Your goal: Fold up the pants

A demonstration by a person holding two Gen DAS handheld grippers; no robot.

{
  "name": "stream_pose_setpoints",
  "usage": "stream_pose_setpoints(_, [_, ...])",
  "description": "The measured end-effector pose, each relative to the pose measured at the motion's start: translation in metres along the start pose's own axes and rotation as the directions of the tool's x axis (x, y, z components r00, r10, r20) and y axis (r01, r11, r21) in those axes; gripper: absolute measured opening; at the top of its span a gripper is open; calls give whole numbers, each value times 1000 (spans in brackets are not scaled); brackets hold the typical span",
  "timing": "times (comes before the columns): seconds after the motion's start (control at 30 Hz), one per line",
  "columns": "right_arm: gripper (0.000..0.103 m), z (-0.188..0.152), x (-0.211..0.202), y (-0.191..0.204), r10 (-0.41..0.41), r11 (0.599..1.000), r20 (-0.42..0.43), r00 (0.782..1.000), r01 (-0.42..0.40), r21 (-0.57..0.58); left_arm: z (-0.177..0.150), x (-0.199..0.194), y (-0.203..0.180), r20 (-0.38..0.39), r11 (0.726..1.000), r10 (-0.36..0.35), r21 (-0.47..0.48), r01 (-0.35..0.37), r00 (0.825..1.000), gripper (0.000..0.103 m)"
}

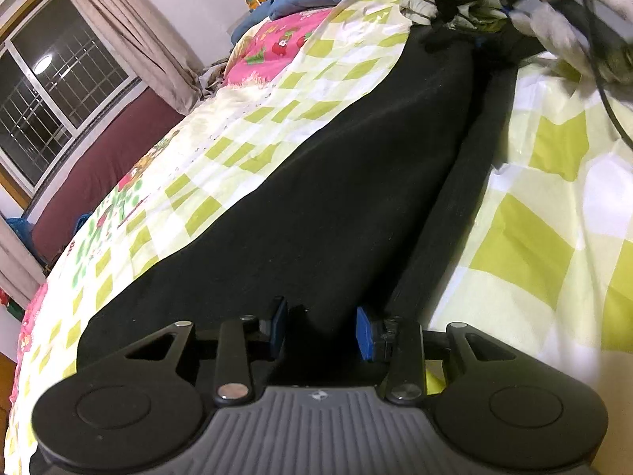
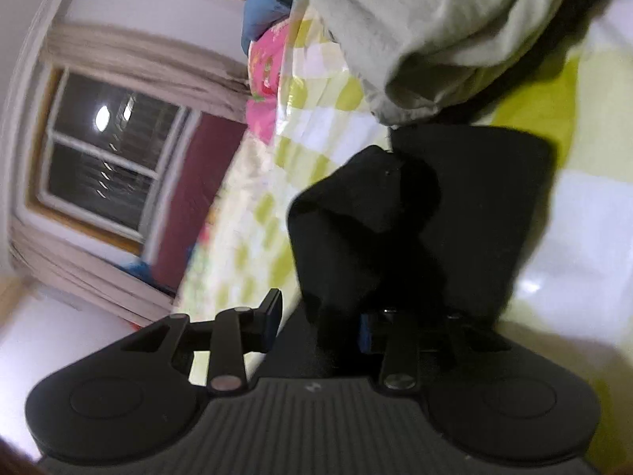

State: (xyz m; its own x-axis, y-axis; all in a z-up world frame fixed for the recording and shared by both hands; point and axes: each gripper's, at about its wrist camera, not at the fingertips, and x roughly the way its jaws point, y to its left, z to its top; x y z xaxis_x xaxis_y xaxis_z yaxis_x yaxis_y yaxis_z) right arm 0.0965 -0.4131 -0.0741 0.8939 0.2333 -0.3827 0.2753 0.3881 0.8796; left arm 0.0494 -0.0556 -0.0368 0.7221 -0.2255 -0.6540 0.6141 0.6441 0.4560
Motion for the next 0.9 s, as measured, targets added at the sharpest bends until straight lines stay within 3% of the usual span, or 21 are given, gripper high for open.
stream_pose_setpoints(0.1, [39,14,-17,26,87,996,61,994,-86,-23,1,-4,1,0,1000,-2,16,2,1000,51])
stream_pose_setpoints(0.17, [39,21,-41,49,146,984,152,978,-128,-122,1,-5,1,0,1000,-5,16,5,1000,51])
stream_pose_setpoints(0.23, [43,26,-67,59,161,977,239,958,-120,-178,2,-3,1,0,1000,-4,14,4,1000,51])
stream_pose_setpoints(0.3, [47,28,-81,58,124,979,261,957,-75,-192,2,-2,0,2,1000,-4,6,4,1000,51])
stream_pose_setpoints(0.4, [47,15,-78,42,-17,978,191,981,56,-199,1,-3,0,3,1000,-2,8,2,1000,51])
stream_pose_setpoints(0.5, [47,-2,-74,15,-102,980,158,982,127,-153,1,-4,0,2,1000,-4,21,4,1000,51])
stream_pose_setpoints(0.6, [47,-11,-66,-10,-125,990,132,983,133,-55,1,-3,-1,-1,999,-2,40,2,1000,51])
stream_pose_setpoints(0.73, [47,-10,-67,-12,-127,987,137,982,138,-80,1,-2,-5,-4,998,8,56,-8,1000,51])
stream_pose_setpoints(0.9, [45,5,-49,-13,-230,965,178,957,248,-87,2,0,-5,-3,998,9,55,-9,1000,51])
